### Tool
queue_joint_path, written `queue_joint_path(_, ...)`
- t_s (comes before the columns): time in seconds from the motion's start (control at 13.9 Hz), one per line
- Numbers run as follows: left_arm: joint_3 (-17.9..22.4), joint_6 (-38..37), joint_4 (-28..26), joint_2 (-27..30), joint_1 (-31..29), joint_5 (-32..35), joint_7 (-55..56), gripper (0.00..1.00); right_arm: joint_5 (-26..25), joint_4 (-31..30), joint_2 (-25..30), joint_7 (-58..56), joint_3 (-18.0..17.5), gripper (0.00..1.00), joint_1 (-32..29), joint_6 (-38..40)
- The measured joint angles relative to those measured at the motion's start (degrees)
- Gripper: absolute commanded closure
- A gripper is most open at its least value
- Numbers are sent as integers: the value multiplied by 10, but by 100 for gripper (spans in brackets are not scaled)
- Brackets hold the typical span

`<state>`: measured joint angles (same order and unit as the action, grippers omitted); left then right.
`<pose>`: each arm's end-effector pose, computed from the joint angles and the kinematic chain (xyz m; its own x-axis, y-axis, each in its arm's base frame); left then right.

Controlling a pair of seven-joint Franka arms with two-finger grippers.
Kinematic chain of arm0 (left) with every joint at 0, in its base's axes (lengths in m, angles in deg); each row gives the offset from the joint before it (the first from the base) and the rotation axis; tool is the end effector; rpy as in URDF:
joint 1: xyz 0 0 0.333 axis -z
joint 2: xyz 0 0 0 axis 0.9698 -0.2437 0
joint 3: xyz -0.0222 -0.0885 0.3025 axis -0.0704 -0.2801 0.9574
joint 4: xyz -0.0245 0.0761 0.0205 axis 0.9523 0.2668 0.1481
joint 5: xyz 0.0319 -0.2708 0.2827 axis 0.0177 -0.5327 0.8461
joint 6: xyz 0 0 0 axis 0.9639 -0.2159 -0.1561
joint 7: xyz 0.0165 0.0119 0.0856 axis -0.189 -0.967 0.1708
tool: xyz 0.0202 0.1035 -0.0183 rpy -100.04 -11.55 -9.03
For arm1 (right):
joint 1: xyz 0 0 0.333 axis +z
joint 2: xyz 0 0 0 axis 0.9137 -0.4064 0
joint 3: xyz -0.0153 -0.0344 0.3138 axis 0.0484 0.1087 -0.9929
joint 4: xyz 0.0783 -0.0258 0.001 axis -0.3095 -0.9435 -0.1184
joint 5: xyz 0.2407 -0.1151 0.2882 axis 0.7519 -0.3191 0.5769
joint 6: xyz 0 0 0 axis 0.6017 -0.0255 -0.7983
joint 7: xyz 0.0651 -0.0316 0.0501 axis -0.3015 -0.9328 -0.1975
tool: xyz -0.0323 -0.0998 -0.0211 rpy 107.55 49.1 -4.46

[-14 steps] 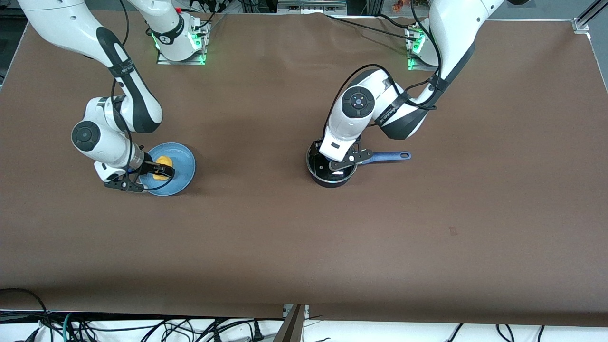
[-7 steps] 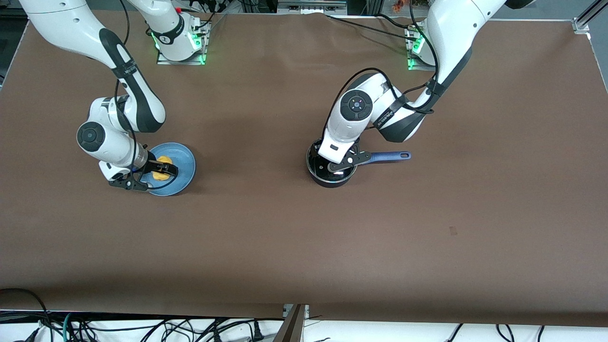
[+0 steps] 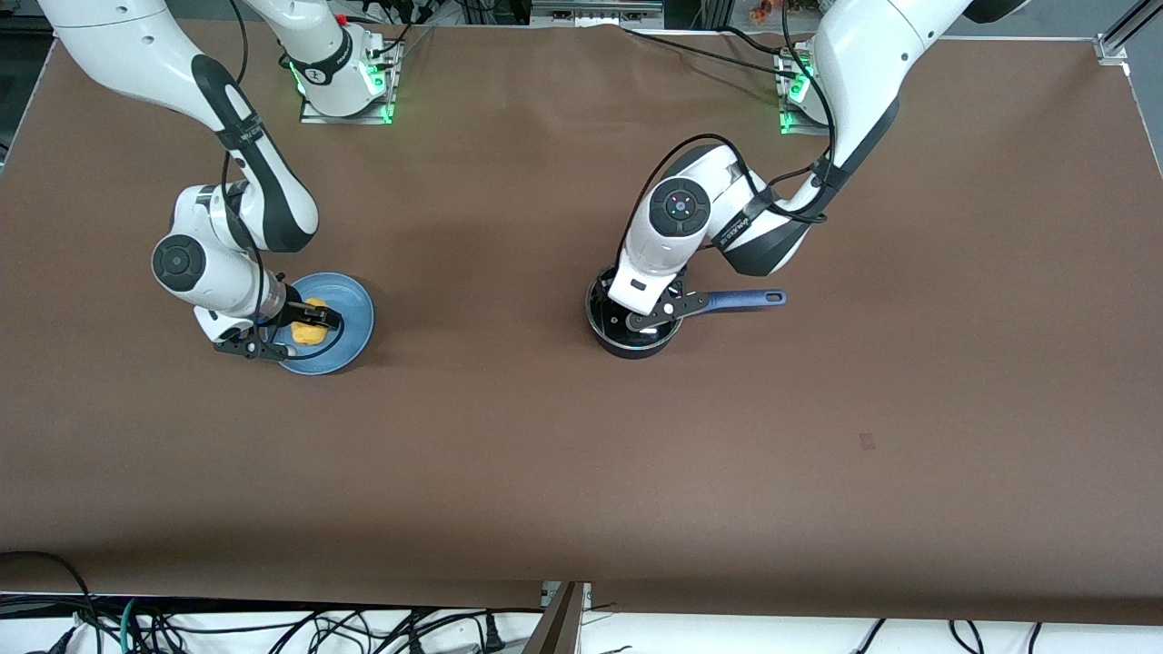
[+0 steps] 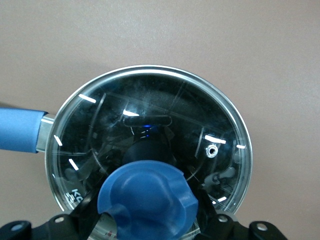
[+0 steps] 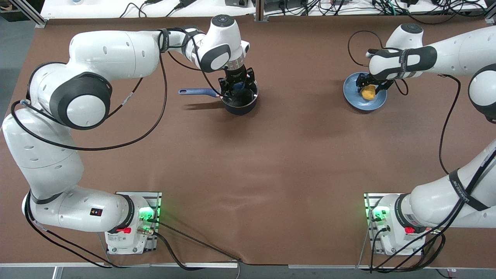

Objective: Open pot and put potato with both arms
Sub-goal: 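Grasp the blue lid knob with the left gripper while the right gripper grasps the potato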

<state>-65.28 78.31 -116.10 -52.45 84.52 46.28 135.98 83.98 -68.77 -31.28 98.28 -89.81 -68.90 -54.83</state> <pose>0.5148 -0.4169 0.2696 0.9275 0.3429 -0.1490 0.3535 -0.9340 0.0512 0.5532 0.0274 0.1884 0.9842 -0.1430 -0.1042 -0.1436 -0.9896 0.0019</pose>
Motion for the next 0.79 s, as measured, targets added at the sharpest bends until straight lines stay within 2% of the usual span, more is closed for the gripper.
queue_joint_path(0.07, 0, 0, 0, 0, 0, 0, 0, 35, 0, 0, 0, 0, 0, 58, 0, 1)
queue_joint_path(0.43, 0, 1, 5, -1, 1, 0, 0, 43, 0, 9, 2, -1, 0, 58, 0, 3)
queue_joint_path(0.65, 1, 4, 8, -2, 1, 0, 0, 68, 0, 27, 9, -3, -1, 58, 0, 8)
queue_joint_path(0.79, 1, 4, 9, -3, 1, 0, 0, 75, 0, 43, 21, -4, -10, 58, 0, 28)
